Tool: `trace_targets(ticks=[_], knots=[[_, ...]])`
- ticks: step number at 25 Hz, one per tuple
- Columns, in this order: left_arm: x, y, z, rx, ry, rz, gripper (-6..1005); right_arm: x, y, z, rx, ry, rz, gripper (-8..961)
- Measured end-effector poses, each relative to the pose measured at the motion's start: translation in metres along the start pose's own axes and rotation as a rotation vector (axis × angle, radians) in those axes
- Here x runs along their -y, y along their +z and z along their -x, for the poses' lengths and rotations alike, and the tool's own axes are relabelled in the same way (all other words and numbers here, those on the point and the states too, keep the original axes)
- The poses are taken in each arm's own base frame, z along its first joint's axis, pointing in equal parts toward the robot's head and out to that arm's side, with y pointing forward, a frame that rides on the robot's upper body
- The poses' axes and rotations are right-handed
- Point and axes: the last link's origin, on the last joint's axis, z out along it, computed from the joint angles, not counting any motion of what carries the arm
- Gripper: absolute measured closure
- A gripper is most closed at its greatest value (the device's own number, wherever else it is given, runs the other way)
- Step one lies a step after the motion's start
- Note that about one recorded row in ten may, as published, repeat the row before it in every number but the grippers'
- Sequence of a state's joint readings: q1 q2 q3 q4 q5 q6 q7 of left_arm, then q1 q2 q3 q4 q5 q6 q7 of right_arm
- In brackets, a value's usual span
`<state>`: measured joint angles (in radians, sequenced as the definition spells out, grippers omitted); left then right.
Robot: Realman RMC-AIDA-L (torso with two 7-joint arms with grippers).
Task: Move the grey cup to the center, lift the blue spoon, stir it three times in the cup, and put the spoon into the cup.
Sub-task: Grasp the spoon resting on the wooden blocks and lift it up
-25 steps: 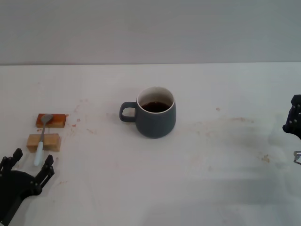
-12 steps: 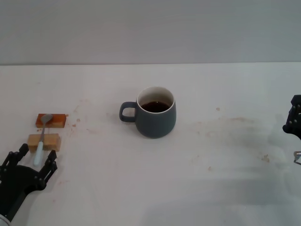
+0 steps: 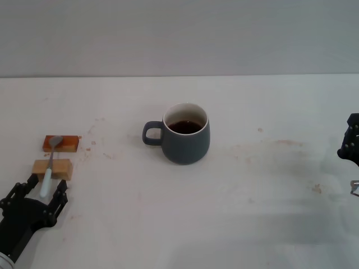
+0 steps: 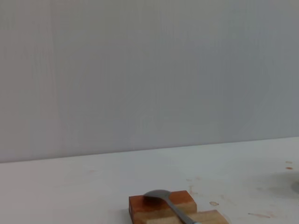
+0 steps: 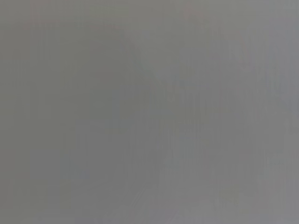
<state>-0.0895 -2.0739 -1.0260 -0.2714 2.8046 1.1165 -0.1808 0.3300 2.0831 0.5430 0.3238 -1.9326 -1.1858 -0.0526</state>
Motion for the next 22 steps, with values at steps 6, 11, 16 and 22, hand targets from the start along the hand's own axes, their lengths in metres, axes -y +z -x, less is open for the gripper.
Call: trace_targets(ticks=[6,11,16,22], knots=[[-0.0006,-0.0003,-0.0022,-0.012,-0.008,-0.001,364,-0.0001,-0.0004,-0.0001,0.000,-0.001,0.001,955],[-0.0004,-0.0004,-0.0020,-0.010,-0.002,-0.002,371,-0.0005,0.0000,0.0001,0.001,-0.001,0.002,955],[-0.0004,-0.0011,-0.0017,-0.010,-0.004,-0.003,412,-0.0009,0.0001,0.0002,0.001,-0.001,0.004,955],[0.0004,-0.0016,-0.0013,-0.007,-0.005,-0.004,473,-0.0015,0.0006,0.0007,0.003,-0.001,0.007,955]])
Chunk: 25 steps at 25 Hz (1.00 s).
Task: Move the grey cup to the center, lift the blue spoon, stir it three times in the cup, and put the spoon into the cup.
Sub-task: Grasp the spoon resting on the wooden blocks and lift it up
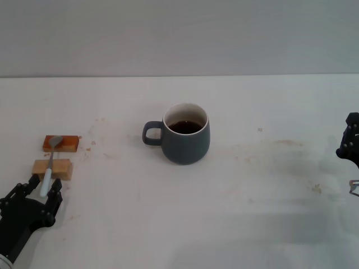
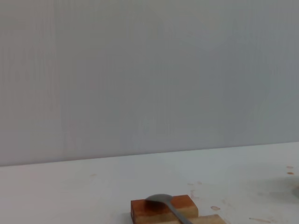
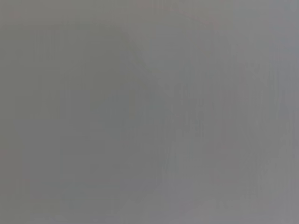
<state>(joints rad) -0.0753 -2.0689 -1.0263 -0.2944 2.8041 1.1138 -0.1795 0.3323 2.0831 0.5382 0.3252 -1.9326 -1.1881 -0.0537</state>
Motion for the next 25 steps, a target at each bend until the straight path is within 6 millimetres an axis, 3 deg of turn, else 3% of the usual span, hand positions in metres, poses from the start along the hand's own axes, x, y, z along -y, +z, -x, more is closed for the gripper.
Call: trace_targets(ticks=[18,22,25], knots=[[-0.0004,-0.0017,-0.0022,-0.020,0.044,0.008,666,-0.0007,-0.0003,0.0006,0.005,0.001,0.002,955],[-0.0008,-0.0005,-0.0026,-0.020,0.046,0.012,819,-0.0006,-0.0004,0.0006,0.005,0.001,0.002,955],[-0.0027,-0.0003,-0.0046,-0.033,0.054,0.017,819,-0.0001,-0.0005,0.0005,0.005,0.001,-0.001,955]])
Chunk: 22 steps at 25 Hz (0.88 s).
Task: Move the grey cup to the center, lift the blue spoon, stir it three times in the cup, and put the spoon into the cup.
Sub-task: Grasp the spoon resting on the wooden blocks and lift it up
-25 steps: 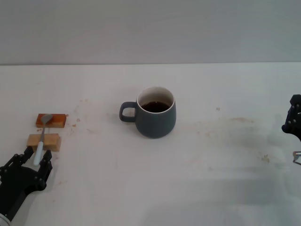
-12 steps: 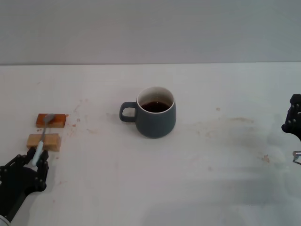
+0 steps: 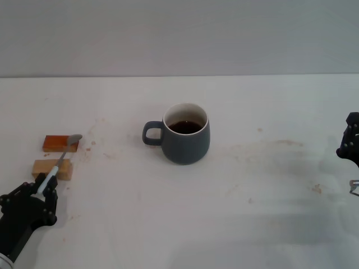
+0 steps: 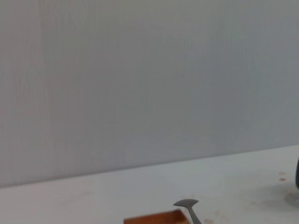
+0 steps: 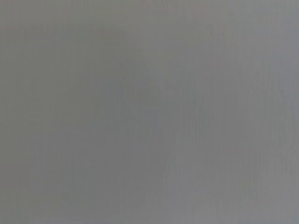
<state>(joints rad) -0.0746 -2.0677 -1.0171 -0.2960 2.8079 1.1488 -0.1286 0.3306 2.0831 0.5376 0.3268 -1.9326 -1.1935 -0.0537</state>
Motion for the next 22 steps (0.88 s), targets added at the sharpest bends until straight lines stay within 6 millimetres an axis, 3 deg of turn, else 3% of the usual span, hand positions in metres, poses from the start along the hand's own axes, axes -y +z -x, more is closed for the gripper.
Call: trace_targets(ticks=[9,22], knots=[[-0.004,0.001,-0.006,-0.038,0.034,0.012,819,0.000,0.000,0.000,-0.001,0.000,-0.001,955],[-0.002,0.022,-0.044,-0.130,0.045,0.059,819,0.001,-0.001,0.000,-0.001,0.001,-0.005,955]])
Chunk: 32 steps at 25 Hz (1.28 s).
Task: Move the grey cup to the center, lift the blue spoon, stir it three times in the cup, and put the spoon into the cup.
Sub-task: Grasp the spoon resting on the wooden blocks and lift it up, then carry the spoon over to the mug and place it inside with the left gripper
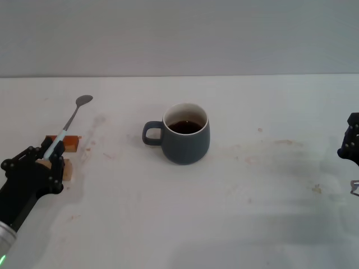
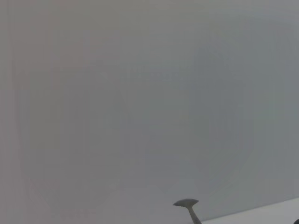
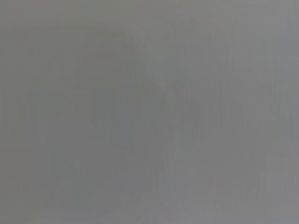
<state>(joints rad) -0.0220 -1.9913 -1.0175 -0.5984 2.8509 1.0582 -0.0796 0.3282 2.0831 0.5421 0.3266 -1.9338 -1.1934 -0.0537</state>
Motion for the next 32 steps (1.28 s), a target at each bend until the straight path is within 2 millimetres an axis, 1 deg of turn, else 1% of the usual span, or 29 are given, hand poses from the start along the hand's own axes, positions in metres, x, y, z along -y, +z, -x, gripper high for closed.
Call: trace_targets(ticks=[2,3,4,9,16,17,23,26,27,29,32], knots=[[-0.001,0.007,-0.008,0.000,0.008,0.017,819,0.000,0.000,0.000,0.000,0.000,0.000,955],[-0.001,0.007,-0.008,0.000,0.008,0.017,819,0.000,0.000,0.000,0.000,0.000,0.000,955],[0.000,0.012,-0.017,0.002,0.015,0.027,819,0.000,0.000,0.000,0.000,0.000,0.000,955],[0.002,0.024,-0.041,0.009,0.029,0.052,819,0.001,0.000,0.000,-0.001,-0.002,-0.002,955],[-0.008,0.035,-0.071,0.033,0.093,0.079,819,0.001,-0.001,-0.001,-0.003,-0.004,-0.003,955],[-0.008,0.035,-0.071,0.033,0.093,0.079,819,0.002,-0.001,-0.001,-0.004,-0.004,-0.004,955],[-0.018,0.044,-0.090,0.066,0.131,0.106,819,0.005,-0.006,-0.003,-0.011,-0.006,-0.015,955],[-0.022,0.048,-0.099,0.077,0.149,0.117,819,0.011,-0.010,-0.004,-0.010,-0.014,-0.035,955],[-0.023,0.049,-0.101,0.079,0.153,0.119,819,0.017,-0.015,-0.005,-0.004,-0.022,-0.050,955],[-0.027,0.052,-0.110,0.088,0.174,0.133,819,0.019,-0.017,-0.005,-0.001,-0.024,-0.059,955],[-0.031,0.054,-0.116,0.113,0.199,0.145,819,0.025,-0.024,-0.007,-0.005,-0.029,-0.082,955]])
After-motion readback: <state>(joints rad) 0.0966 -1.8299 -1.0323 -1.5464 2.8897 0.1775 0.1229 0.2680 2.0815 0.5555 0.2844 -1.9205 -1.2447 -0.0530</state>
